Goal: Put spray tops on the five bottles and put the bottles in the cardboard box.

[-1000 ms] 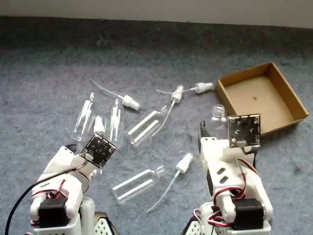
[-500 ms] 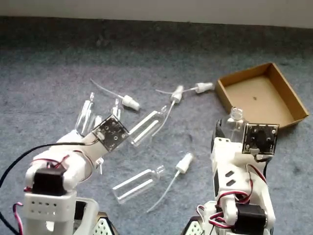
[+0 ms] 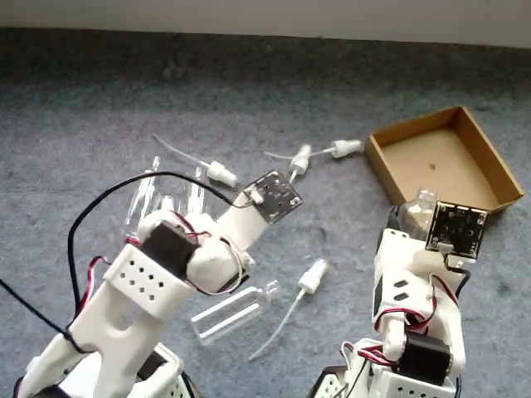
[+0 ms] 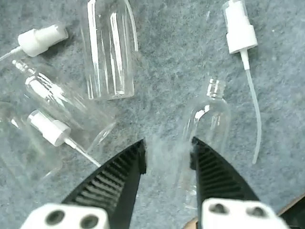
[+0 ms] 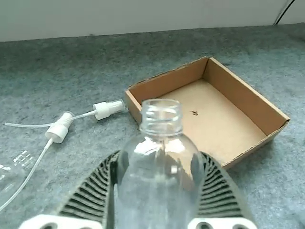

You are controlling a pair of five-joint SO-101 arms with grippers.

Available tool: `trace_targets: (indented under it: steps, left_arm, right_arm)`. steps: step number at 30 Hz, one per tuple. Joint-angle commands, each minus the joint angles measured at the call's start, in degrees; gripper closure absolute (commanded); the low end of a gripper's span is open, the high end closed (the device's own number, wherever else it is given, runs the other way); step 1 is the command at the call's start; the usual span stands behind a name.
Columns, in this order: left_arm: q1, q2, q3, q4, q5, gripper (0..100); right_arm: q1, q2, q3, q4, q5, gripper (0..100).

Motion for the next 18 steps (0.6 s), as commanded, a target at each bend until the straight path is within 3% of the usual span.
trace_targets:
  steps: [1,4,8,14,18]
  left_arm:
    - [3.9,5.1,-3.8,-4.2,15.3,79]
    - [4.4,8.1,-3.7,-9.7,19.6,79]
    - [5.8,12.7,-3.7,-16.4,20.0,79]
    - [11.1,19.0,-4.0,-19.0,21.0,79]
    - [12.0,23.7,-5.5,-22.6,27.3,79]
  right_arm:
    - [2.4,0.3,-0.5,-1.6,-0.1,91.5]
    - [2.6,0.3,-0.5,-1.6,-0.1,91.5]
    - [2.6,0.3,-0.5,-1.6,-0.1,91.5]
    - [3.1,0.3,-0.4,-2.9,0.0,91.5]
    - [6.0,0.3,-0.3,-3.6,0.0,91.5]
